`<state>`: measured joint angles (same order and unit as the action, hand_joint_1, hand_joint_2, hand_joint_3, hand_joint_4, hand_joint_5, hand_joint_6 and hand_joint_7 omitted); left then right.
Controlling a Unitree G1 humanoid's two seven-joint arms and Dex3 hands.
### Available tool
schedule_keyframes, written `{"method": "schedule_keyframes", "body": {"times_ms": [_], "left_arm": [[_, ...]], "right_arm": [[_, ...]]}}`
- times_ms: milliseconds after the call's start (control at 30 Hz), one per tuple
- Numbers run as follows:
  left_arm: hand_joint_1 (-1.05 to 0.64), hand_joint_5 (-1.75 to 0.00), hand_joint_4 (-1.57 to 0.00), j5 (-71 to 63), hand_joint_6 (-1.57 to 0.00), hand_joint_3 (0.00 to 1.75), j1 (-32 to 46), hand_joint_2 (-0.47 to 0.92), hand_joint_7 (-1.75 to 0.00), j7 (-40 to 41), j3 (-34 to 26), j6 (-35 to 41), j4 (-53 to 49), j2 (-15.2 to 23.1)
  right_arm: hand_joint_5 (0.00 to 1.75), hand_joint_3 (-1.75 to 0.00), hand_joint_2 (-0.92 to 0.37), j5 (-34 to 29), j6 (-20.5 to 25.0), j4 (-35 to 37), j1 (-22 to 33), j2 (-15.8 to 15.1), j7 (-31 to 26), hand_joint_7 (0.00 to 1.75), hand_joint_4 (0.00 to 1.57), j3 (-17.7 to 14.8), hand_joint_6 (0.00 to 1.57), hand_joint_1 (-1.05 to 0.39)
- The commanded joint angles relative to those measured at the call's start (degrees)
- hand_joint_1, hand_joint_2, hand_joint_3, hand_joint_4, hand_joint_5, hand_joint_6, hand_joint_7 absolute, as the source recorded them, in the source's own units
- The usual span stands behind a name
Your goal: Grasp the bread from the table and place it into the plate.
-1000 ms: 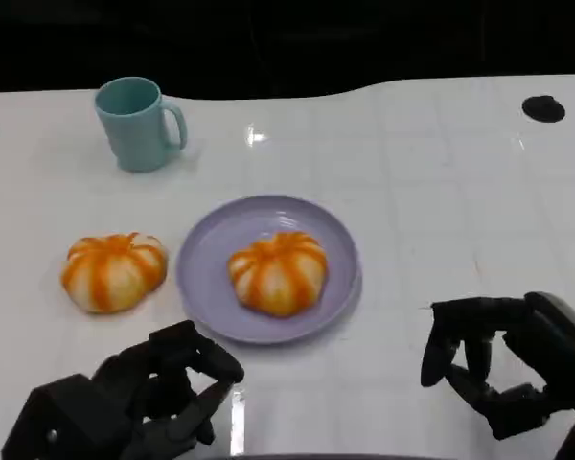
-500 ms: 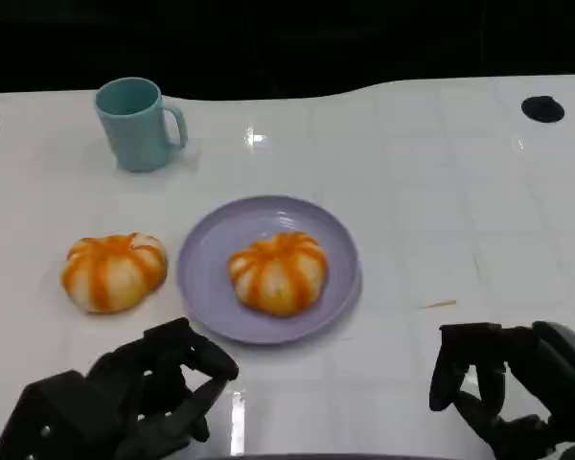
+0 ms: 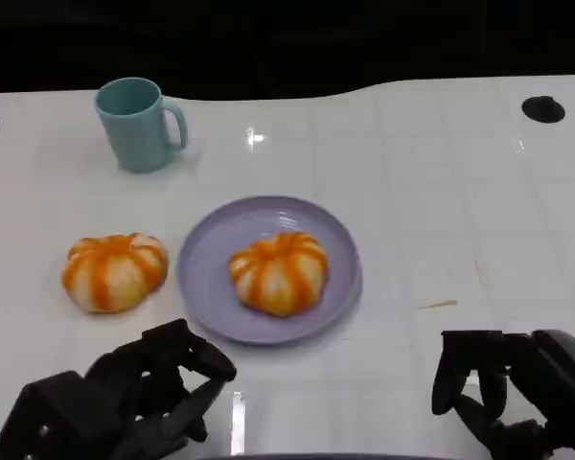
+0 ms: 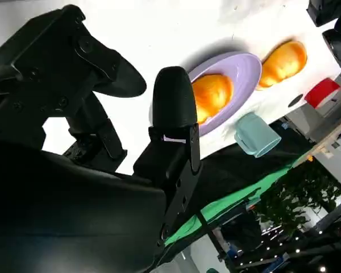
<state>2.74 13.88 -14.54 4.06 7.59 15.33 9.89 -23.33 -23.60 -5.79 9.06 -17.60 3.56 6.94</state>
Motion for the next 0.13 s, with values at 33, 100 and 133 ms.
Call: {"method": "schedule_keyframes", "body": {"times_ms": [33, 100, 133], "left_arm": [[-0.37, -1.75, -0.64, 0.56, -0.62, 0.46, -0.13, 0.92, -1.32, -0.78, -0.86, -1.74, -1.27, 0.87], [-0.37, -1.75, -0.64, 0.89, -0.62, 0.46, -0.13, 0.92, -1.32, -0.96, -0.94, -2.35, -1.75, 0.79], [-0.37, -1.75, -0.64, 0.97, -0.62, 0.45, -0.14, 0.92, -1.32, -0.98, -0.97, -2.36, -1.88, 0.72]], "right_arm": [[1.75, -1.28, -0.27, -0.41, -0.49, 0.64, -0.42, 0.12, -0.89, 1.40, 0.95, 0.24, 0.85, -0.04], [1.75, -1.28, -0.25, -0.55, -1.15, 1.14, -0.54, 0.09, -1.25, 1.40, 0.96, 0.29, 0.85, -0.04], [1.75, -1.28, -0.25, -0.61, -1.63, 1.60, -0.69, 0.04, -1.50, 1.39, 0.96, 0.33, 0.85, -0.04]]}}
